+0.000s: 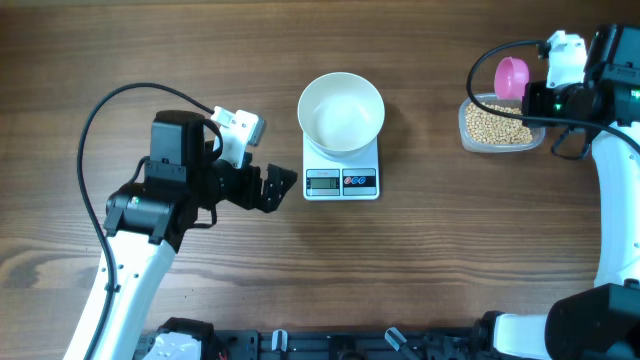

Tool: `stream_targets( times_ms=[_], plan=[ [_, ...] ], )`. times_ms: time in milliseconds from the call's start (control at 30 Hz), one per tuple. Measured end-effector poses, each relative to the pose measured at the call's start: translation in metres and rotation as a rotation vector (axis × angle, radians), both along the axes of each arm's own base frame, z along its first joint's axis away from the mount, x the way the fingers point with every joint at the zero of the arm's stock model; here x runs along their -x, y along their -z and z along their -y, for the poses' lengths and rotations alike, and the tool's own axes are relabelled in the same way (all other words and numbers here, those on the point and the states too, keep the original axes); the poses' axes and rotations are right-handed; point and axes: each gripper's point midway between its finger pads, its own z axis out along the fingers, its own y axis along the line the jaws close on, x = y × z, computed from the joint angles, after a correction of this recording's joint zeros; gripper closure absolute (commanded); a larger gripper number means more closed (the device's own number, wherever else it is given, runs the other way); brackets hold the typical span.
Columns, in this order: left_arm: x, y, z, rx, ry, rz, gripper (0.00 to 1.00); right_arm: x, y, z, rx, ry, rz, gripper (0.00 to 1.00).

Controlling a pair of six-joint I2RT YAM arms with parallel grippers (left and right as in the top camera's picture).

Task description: Scoop item into bowl and weigh 150g on scale

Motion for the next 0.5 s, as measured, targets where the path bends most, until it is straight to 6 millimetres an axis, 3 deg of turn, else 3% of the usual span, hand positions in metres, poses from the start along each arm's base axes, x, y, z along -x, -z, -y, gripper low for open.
stream_targets(
  times_ms=[500],
  plan=[
    [0.000, 0.000, 0.000, 0.000, 0.000, 0.000, 0.00, 0.006, 0.003, -0.012, -0.089, 0.020, -0.029, 0.96]
  ],
)
